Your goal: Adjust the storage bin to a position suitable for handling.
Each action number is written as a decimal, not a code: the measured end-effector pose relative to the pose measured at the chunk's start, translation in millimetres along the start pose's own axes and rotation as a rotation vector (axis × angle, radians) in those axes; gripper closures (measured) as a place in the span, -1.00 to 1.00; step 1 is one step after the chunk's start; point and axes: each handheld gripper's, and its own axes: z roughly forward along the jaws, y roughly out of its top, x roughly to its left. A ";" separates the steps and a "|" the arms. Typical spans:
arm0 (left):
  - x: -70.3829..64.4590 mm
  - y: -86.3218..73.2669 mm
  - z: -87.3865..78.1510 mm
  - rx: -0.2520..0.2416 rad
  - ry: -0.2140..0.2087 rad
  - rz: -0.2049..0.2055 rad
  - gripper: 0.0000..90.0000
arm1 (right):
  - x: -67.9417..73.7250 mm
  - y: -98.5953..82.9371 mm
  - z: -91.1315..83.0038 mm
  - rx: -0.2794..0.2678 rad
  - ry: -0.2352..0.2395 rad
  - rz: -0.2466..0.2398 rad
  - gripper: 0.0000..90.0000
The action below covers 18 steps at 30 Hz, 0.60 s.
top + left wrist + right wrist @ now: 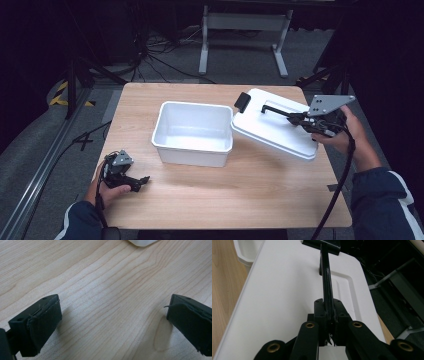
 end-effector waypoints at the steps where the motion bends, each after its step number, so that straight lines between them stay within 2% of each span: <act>1: 0.1 0.0 0.1 -0.001 -0.001 0.001 -1.00 | -0.4 -3.5 -0.1 0.003 -0.005 0.004 0.87; 7: 0.1 0.1 0.1 -0.001 -0.001 0.002 -1.00 | -3.0 -26.3 3.1 0.030 -0.018 0.046 0.87; 10: 0.1 0.0 0.1 -0.002 -0.001 0.001 -1.00 | -3.5 -32.4 6.4 0.042 -0.021 0.051 0.87; 11: 0.1 0.0 0.1 -0.001 -0.001 0.001 -1.00 | -3.3 -39.2 10.8 0.042 -0.015 0.061 0.87; 18: 0.1 0.1 0.1 -0.001 -0.001 0.002 -1.00 | -1.6 -57.2 29.8 0.073 0.001 0.094 0.87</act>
